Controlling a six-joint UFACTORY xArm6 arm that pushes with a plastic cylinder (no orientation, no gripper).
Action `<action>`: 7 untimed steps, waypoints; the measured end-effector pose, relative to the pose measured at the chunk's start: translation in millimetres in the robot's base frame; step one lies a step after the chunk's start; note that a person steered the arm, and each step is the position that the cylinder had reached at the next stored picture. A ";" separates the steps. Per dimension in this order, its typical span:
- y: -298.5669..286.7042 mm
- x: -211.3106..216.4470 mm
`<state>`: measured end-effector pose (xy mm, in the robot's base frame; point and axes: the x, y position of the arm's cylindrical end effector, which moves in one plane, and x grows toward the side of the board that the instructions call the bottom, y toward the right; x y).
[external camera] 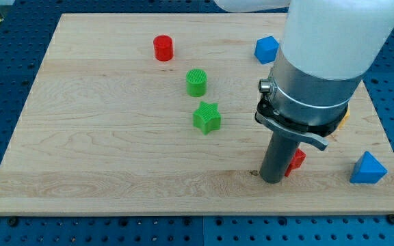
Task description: Place the red star horizontally to the right side of the green star
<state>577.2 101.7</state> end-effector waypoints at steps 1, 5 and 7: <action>0.1 22.6; 46.6 8.6; 30.4 4.2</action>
<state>581.4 132.1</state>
